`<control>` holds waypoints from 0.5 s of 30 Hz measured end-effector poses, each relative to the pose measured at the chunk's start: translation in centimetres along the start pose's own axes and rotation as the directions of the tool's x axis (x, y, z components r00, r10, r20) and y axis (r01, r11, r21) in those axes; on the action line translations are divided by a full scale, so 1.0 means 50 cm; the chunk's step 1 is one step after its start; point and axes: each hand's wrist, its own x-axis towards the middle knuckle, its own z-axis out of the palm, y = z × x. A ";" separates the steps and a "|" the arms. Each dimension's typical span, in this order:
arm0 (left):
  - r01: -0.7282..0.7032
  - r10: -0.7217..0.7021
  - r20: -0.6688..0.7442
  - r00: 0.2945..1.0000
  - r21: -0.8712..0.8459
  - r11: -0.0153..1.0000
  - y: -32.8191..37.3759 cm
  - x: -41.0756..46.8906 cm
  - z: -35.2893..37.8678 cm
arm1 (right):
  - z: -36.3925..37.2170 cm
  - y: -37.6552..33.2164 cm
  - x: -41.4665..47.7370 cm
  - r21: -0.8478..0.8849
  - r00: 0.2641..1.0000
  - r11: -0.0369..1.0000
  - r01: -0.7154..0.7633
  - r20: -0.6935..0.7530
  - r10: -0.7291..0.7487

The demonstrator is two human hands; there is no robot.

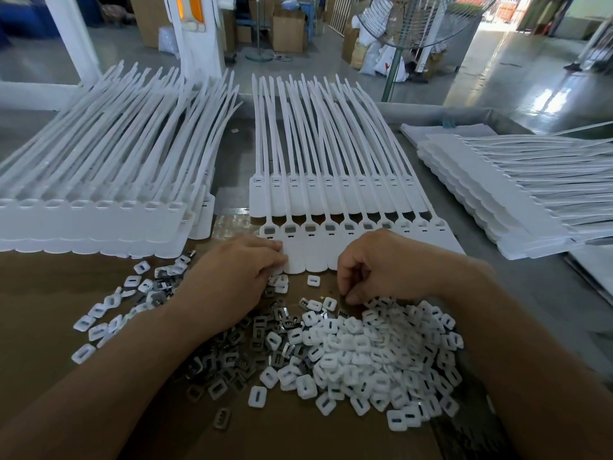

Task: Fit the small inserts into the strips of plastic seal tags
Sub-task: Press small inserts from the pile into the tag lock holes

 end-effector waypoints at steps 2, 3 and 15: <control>-0.006 0.006 0.001 1.000 0.003 1.000 0.001 0.001 -0.001 | 0.000 0.001 -0.002 -0.022 1.000 1.000 0.001 0.017 -0.001; -0.007 0.007 0.000 1.000 0.004 1.000 0.002 0.002 0.000 | 0.000 0.003 -0.003 -0.030 1.000 1.000 0.004 0.023 -0.003; 0.008 -0.008 0.003 1.000 -0.008 1.000 0.003 0.003 0.001 | -0.003 0.015 -0.007 0.023 1.000 1.000 0.011 0.017 -0.011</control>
